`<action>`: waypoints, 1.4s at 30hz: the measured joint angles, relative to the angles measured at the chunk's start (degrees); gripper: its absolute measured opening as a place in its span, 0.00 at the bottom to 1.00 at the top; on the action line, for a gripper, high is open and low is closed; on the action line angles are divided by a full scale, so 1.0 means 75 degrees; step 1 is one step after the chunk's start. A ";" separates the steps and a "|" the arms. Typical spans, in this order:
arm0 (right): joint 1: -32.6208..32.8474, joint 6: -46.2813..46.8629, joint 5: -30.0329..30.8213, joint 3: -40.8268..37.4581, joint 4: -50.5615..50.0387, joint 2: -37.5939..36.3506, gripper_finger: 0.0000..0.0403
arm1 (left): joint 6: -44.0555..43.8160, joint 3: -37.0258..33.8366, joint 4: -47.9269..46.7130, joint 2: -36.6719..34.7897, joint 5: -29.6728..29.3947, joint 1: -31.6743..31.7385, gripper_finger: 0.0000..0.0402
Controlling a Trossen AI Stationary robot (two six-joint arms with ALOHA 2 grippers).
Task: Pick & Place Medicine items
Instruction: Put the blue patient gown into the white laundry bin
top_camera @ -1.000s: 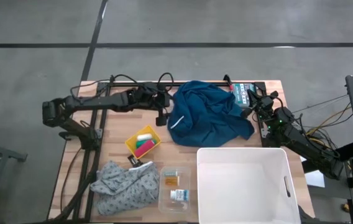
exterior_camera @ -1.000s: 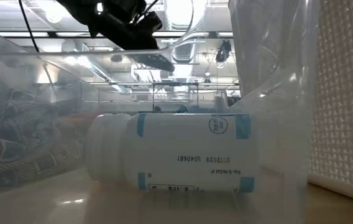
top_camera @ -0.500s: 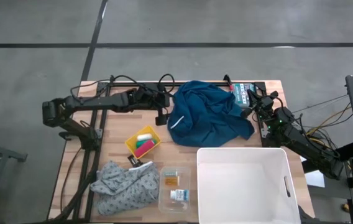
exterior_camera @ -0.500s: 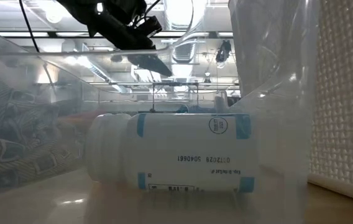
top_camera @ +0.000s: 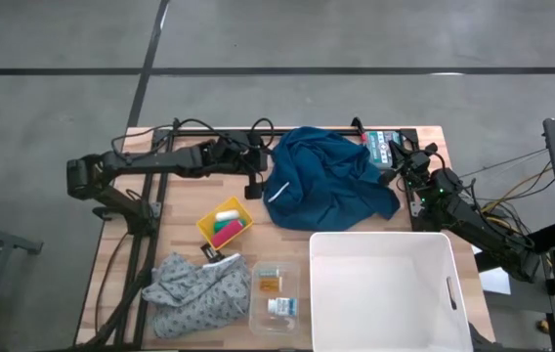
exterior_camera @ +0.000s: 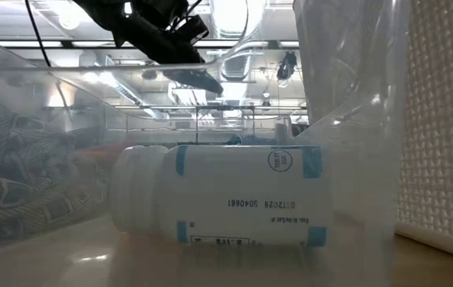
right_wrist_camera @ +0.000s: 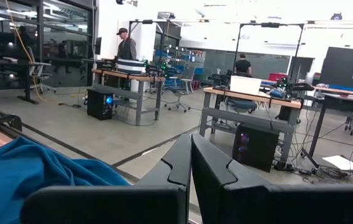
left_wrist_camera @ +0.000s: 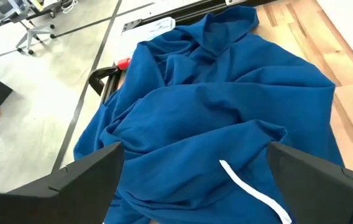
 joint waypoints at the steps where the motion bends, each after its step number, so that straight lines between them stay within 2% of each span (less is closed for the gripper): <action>1: 0.0001 0.0000 0.0003 0.0000 0.0000 0.0000 0.02 | 0.0003 0.0000 0.0018 0.0000 0.0000 0.0005 0.98; 12: -0.0002 0.0000 0.0002 0.0000 0.0000 0.0000 0.02 | 0.0189 0.0000 0.0021 0.0000 0.0024 0.0006 0.98; 21: 0.0000 0.0000 0.0002 0.0000 0.0000 0.0000 0.02 | 0.0424 0.0050 0.0315 0.0000 0.0920 0.0000 0.98; 37: -0.0002 0.0000 0.0002 0.0000 0.0000 0.0000 0.02 | 0.0615 0.0050 0.0798 0.0143 0.0924 0.0008 0.96; 42: -0.0001 0.0000 0.0005 0.0000 -0.0001 0.0005 0.02 | 0.0613 0.0130 0.1086 0.0462 0.0890 0.0011 0.94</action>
